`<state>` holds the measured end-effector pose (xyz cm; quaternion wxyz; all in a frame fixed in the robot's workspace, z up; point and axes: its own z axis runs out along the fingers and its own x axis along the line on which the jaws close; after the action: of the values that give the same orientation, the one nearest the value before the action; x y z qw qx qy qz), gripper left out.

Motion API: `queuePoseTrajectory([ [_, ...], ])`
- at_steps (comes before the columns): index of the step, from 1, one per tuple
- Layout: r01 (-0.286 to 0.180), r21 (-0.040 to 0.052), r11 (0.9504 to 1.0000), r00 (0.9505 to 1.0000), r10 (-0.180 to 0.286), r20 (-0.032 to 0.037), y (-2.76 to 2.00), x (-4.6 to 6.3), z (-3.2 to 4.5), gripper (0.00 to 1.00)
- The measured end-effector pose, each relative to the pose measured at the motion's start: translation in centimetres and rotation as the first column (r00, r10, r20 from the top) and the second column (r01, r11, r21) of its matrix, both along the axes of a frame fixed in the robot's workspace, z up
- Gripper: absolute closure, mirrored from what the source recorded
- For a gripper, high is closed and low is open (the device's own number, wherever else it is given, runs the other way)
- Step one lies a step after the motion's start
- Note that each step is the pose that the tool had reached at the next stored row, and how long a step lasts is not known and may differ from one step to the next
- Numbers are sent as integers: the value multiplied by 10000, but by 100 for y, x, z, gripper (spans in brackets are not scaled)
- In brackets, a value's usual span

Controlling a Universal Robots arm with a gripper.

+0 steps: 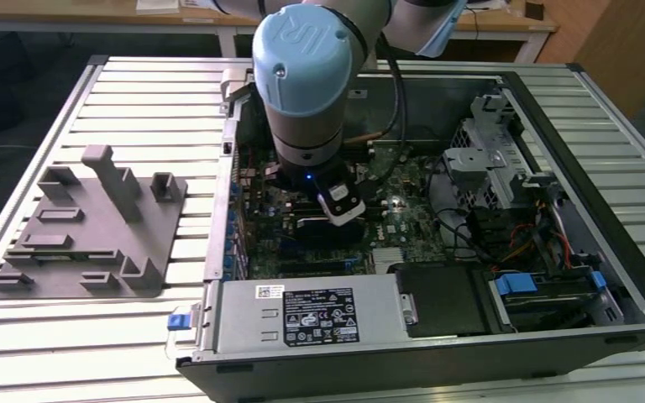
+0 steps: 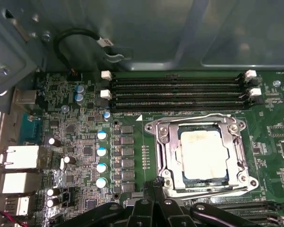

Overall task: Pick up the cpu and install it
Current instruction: 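Install the second cpu locking lever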

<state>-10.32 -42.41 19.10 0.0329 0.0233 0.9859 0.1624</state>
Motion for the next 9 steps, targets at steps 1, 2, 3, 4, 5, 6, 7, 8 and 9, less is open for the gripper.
queuePoseTrajectory([
  [1, 0, -3, 10000, 10000, 0, -2, 0, 0, 24, 89],
  [2, 0, -5, 10000, 10000, 0, -2, 1, 0, 48, 89],
  [3, 0, -6, 10000, 10000, 0, -2, 2, 0, 74, 89],
  [4, 0, -7, 10000, 10000, 0, -2, 3, 0, 100, 89],
  [5, 0, -15, 10000, 10000, 0, -2, 4, 0, 127, 89],
  [6, 1, -25, 10000, 10000, -1, -3, 5, 0, 154, 89],
  [7, 3, -44, 10000, 10000, -3, -2, 6, -1, 185, 89],
  [8, 5, -67, 10000, 10000, -5, -2, 7, -1, 215, 89],
  [9, 10, -103, 9999, 10000, -10, -2, 7, -1, 251, 89],
])
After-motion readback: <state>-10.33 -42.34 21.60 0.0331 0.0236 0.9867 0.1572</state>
